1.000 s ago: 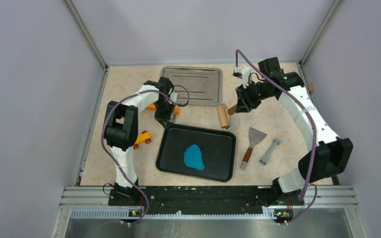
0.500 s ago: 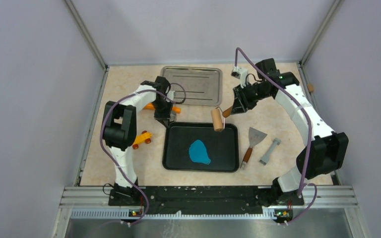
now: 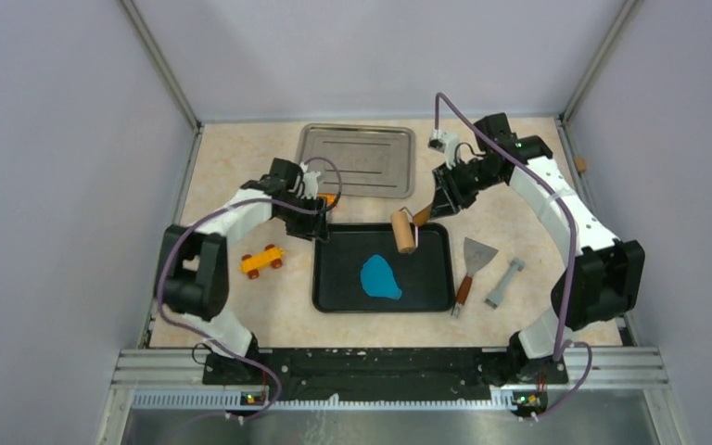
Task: Roll out the dumpling wrappers from the dough
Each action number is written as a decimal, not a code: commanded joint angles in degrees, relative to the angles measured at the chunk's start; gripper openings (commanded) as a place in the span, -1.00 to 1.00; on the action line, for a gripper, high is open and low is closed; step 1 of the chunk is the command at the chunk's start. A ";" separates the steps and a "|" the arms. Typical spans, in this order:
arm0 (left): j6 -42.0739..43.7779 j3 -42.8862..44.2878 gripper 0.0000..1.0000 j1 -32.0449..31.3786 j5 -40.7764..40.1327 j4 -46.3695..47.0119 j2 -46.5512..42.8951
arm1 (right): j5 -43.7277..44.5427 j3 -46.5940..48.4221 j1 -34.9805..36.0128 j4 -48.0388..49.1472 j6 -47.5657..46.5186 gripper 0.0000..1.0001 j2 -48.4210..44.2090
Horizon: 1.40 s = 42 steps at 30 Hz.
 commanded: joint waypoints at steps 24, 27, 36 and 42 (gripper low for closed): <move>30.62 -3.25 0.46 -26.48 13.13 46.00 -8.56 | -14.28 -6.02 -0.61 9.82 6.64 -1.00 -1.69; 30.60 -4.26 0.45 -26.79 15.89 46.50 -8.69 | -14.30 -6.32 -0.80 9.86 7.19 -1.00 -1.70; 29.85 -3.20 0.46 -27.24 24.05 42.12 -7.40 | -13.05 -8.30 -1.30 11.72 8.79 -1.00 -3.04; 28.41 -3.40 0.12 -28.31 16.64 44.99 -4.58 | -14.60 -10.74 -1.42 13.54 10.00 -1.00 -5.35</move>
